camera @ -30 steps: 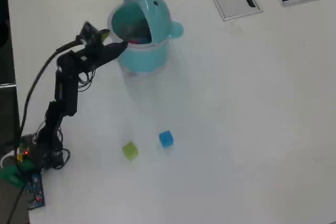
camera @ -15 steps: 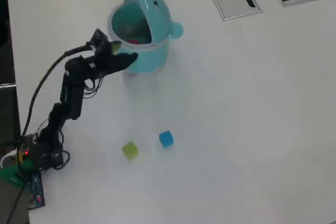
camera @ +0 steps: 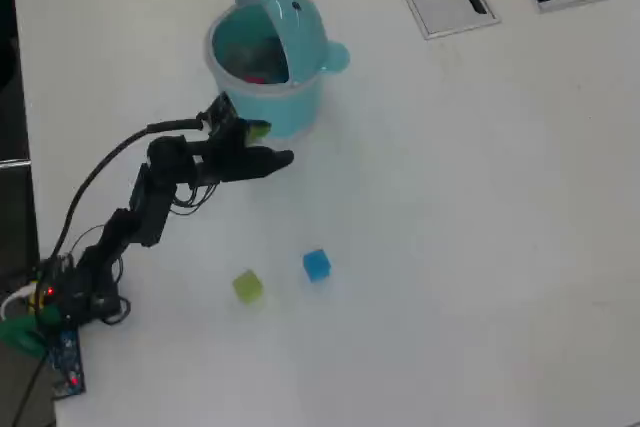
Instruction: Grasp RGB lego blocks and put them in the bin one by one.
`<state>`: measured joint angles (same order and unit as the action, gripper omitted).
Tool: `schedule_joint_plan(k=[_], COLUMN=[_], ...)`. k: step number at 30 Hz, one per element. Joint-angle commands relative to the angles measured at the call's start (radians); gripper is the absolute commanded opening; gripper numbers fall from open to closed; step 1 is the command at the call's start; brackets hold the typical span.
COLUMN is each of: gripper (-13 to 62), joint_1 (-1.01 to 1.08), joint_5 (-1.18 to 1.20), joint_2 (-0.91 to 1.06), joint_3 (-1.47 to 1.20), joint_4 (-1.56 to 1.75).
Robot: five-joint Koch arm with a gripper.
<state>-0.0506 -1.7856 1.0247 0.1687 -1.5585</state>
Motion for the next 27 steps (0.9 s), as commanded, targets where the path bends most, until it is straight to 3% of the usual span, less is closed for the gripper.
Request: schedule_joint_plan(k=[1,14,27], gripper=[34.5,34.6,34.5], joint_1=[0.02,0.152,0.204], joint_5=[-0.002,-0.061,-0.104], joint_2=[0.014,-0.012,0.091], joint_3=[0.026,0.034,-0.181], joint_4=[-0.002,0.008,0.071])
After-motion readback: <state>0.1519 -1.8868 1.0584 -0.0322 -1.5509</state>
